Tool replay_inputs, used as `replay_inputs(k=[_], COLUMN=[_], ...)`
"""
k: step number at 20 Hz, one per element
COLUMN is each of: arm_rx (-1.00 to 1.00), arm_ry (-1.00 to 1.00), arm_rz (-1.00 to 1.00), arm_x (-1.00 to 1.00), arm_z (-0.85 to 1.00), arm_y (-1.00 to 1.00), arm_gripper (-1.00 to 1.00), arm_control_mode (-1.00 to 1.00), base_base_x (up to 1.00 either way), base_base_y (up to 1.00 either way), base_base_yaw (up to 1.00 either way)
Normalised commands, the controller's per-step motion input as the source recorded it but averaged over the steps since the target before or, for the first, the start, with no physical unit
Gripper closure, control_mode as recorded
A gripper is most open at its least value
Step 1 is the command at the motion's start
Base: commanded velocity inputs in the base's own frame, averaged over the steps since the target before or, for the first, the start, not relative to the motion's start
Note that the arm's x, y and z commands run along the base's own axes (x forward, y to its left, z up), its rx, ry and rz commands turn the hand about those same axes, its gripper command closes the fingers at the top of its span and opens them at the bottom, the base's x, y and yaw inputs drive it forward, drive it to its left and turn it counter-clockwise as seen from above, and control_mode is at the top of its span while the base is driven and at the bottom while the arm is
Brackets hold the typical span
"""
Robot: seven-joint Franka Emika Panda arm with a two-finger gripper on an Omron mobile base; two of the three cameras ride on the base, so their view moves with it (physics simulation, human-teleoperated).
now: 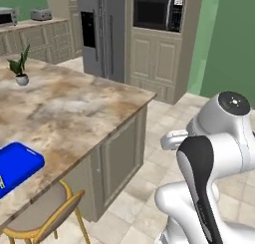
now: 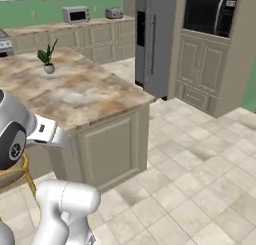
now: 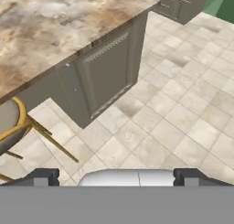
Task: Gather the mushroom and lemon from the fridge and place them on a tray on the dining counter. Then gather the chicken drumstick and fish from the fridge and place them on the other tray.
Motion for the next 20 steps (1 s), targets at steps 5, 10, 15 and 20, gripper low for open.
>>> replay_inputs(k=[5,10,15,20], arm_rx=[0.00,0.00,0.00,0.00], arm_ry=[0.00,0.00,0.00,0.00], arm_rz=[0.00,0.00,0.00,0.00], arm_x=[0.00,0.00,0.00,0.00], arm_z=[0.00,0.00,0.00,0.00], arm_y=[0.00,0.00,0.00,0.00], arm_gripper=[-1.00,-1.00,-1.00,-1.00], arm_control_mode=[1.00,1.00,1.00,1.00], base_base_x=[0.57,0.68,0.78,0.87], base_base_y=[-1.00,-1.00,-0.98,-0.82], base_base_yaw=[-0.01,0.00,0.04,0.15])
